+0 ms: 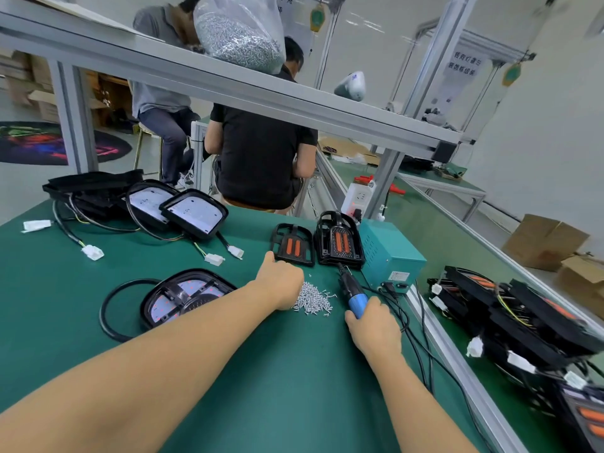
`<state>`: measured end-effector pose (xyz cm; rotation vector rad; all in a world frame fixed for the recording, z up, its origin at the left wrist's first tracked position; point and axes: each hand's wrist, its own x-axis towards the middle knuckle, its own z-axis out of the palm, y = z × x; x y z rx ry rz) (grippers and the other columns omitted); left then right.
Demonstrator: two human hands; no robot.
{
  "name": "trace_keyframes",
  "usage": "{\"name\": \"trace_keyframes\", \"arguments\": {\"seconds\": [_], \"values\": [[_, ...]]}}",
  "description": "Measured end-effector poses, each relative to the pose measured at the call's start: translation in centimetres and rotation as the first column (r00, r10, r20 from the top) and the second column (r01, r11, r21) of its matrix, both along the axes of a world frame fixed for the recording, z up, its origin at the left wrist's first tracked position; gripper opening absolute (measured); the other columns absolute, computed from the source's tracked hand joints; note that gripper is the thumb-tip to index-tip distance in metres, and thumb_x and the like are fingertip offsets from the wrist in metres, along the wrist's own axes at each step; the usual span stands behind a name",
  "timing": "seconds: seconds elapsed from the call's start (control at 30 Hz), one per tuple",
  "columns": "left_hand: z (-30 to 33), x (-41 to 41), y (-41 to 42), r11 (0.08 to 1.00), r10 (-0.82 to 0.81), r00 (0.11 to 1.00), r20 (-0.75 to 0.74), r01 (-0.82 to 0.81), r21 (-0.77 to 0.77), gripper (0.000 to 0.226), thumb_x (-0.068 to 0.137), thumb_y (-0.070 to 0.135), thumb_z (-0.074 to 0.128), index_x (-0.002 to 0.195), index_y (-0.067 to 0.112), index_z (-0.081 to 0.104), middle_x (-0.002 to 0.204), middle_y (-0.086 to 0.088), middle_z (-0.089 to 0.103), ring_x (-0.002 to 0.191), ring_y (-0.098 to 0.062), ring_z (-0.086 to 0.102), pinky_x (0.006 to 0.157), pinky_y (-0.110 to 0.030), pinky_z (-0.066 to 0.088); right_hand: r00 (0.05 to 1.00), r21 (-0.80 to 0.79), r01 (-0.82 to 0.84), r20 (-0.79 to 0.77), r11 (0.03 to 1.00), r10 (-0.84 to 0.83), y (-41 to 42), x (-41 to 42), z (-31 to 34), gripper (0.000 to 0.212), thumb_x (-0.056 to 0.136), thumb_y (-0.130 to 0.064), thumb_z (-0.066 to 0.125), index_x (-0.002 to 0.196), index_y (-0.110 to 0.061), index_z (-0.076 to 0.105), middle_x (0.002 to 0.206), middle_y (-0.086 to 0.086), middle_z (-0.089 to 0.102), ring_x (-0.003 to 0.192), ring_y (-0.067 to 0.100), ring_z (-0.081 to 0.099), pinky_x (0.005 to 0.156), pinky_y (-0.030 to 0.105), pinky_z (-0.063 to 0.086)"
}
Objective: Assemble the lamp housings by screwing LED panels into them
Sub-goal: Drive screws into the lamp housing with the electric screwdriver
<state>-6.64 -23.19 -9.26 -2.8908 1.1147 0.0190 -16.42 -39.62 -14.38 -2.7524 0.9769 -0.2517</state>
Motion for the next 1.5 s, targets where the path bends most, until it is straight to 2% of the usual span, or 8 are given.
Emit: {"name": "trace_keyframes", "arguments": {"seconds": [0.7,0.8,0.87,0.93,1.13,1.33,1.43,1.5], "values": [[-1.1,-0.5,-0.7,0.993,-0.088,0.992,0.09,0.08,0.089,0.034,0.08,-0.006,0.046,0.059,0.015,0.029,0.056,0.0,0.035,0.053,-0.018,0.032,0.103,-0.041,0.027,1.0,-0.052,-0.004,0.009,0.999,0.004,-0.1,0.1,-0.3,0.042,0.096,-0.044,0.051,0.117,-0.008,0.047,0.117,0.011,0.056,0.104,0.028,0.057,0.075,0.032,0.041],[-0.9,-0.5,-0.6,0.997,-0.061,0.998,0.03,0.06,0.05,0.03,0.082,0.003,0.049,0.059,0.014,0.033,0.061,-0.004,0.042,0.065,-0.026,0.047,0.088,-0.037,0.038,1.0,-0.047,-0.011,0.016,0.999,0.011,-0.1,0.0,-0.3,0.042,0.096,-0.044,0.051,0.117,-0.008,0.047,0.116,0.011,0.056,0.103,0.028,0.057,0.076,0.033,0.043],[-0.4,-0.5,-0.5,0.997,-0.025,0.999,-0.036,0.022,-0.072,0.018,0.079,0.007,0.052,0.063,0.011,0.046,0.067,-0.007,0.05,0.073,-0.029,0.053,0.07,-0.032,0.043,1.0,-0.04,-0.013,0.016,0.999,0.013,-0.1,0.0,-0.2,0.042,0.096,-0.043,0.051,0.117,-0.008,0.046,0.116,0.011,0.056,0.103,0.028,0.057,0.078,0.034,0.044],[0.4,-0.6,-0.4,0.975,-0.011,0.993,-0.119,-0.016,-0.222,0.007,0.077,0.009,0.057,0.076,0.013,0.063,0.077,-0.005,0.061,0.076,-0.027,0.056,0.068,-0.03,0.049,1.0,-0.014,-0.009,0.019,1.0,0.009,-0.2,0.0,-0.2,0.042,0.095,-0.042,0.051,0.117,-0.007,0.046,0.117,0.012,0.056,0.104,0.029,0.057,0.08,0.035,0.044],[2.3,-0.6,2.6,0.768,-0.052,0.959,-0.277,-0.139,-0.625,0.015,0.072,0.007,0.065,0.064,0.02,0.065,0.058,0.014,0.057,0.06,-0.005,0.053,0.057,-0.016,0.04,1.0,0.115,-0.003,-0.017,0.993,0.005,-0.8,0.2,0.2,0.037,0.09,-0.035,0.056,0.11,-0.007,0.045,0.111,0.011,0.055,0.094,0.029,0.055,0.072,0.031,0.04],[1.7,-1.2,8.8,0.448,-0.153,0.856,-0.493,-0.385,-0.807,0.023,0.073,0.002,0.076,0.067,0.024,0.073,0.06,0.01,0.068,0.057,0.004,0.058,0.06,-0.008,0.044,0.986,0.19,0.038,-0.168,0.981,-0.006,-1.7,0.7,2.0,0.038,0.081,-0.036,0.067,0.099,-0.013,0.042,0.094,0.002,0.052,0.08,0.022,0.052,0.059,0.028,0.036],[1.2,-1.8,11.8,0.316,-0.212,0.787,-0.579,-0.505,-0.803,0.025,0.073,-0.002,0.076,0.065,0.022,0.077,0.069,0.002,0.071,0.065,-0.003,0.061,0.068,-0.016,0.049,0.998,0.425,0.056,-0.045,0.903,-0.04,-2.0,0.8,2.3,0.032,0.077,-0.021,0.07,0.098,-0.008,0.049,0.088,0.008,0.055,0.071,0.022,0.052,0.056,0.026,0.037],[1.0,-2.2,13.3,0.258,-0.231,0.76,-0.608,-0.555,-0.791,0.027,0.073,-0.005,0.075,0.065,0.021,0.077,0.07,-0.001,0.07,0.064,-0.007,0.061,0.064,-0.015,0.05,0.984,0.668,0.04,0.101,0.743,-0.144,-2.1,0.8,2.9,0.024,0.074,-0.007,0.067,0.093,-0.001,0.053,0.078,0.012,0.052,0.063,0.024,0.048,0.055,0.026,0.038]]}}
